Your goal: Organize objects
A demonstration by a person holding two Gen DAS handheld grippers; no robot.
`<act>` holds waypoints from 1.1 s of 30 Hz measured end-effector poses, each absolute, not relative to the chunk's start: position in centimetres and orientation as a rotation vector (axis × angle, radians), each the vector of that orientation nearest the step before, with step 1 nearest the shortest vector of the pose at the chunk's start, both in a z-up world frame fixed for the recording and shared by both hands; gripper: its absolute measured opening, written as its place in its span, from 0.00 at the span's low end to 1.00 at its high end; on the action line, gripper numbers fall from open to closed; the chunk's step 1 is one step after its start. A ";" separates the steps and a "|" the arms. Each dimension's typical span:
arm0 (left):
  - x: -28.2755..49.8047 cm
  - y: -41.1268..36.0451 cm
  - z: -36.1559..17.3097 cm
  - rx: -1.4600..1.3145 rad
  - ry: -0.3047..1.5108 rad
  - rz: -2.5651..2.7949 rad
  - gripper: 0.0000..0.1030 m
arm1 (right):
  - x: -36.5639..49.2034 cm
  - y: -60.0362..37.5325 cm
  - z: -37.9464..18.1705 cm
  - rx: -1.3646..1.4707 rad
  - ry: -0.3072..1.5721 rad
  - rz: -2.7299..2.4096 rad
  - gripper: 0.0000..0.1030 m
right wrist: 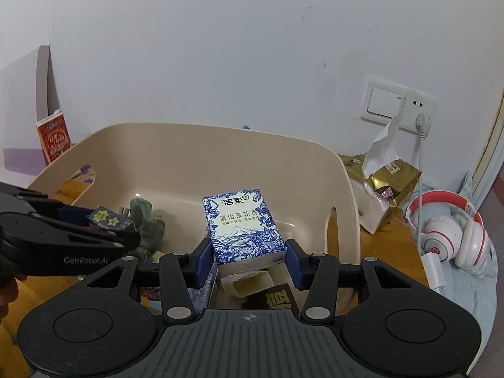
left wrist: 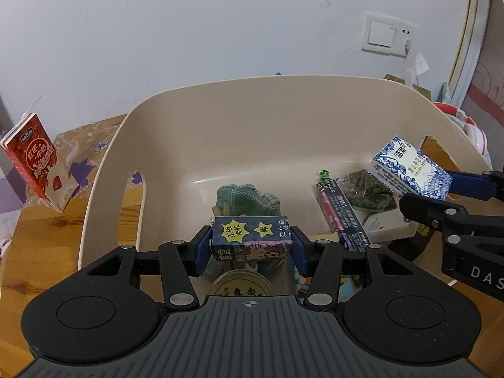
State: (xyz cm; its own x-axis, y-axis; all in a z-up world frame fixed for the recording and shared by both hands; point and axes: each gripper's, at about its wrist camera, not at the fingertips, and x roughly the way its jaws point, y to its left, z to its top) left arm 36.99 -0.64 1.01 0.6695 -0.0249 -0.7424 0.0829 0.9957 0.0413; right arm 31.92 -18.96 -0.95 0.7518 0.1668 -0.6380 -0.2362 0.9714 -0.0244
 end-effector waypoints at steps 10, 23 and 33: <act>36.7 -0.7 1.7 0.044 0.835 -0.065 0.78 | 31.6 -18.9 -0.2 -0.104 0.700 0.232 0.69; 35.1 -1.0 3.3 0.040 0.770 -0.060 0.84 | 30.1 -19.5 1.6 -0.055 0.663 0.209 0.97; 33.3 -0.5 4.7 0.016 0.738 -0.054 0.84 | 28.7 -19.7 2.8 -0.040 0.630 0.210 1.00</act>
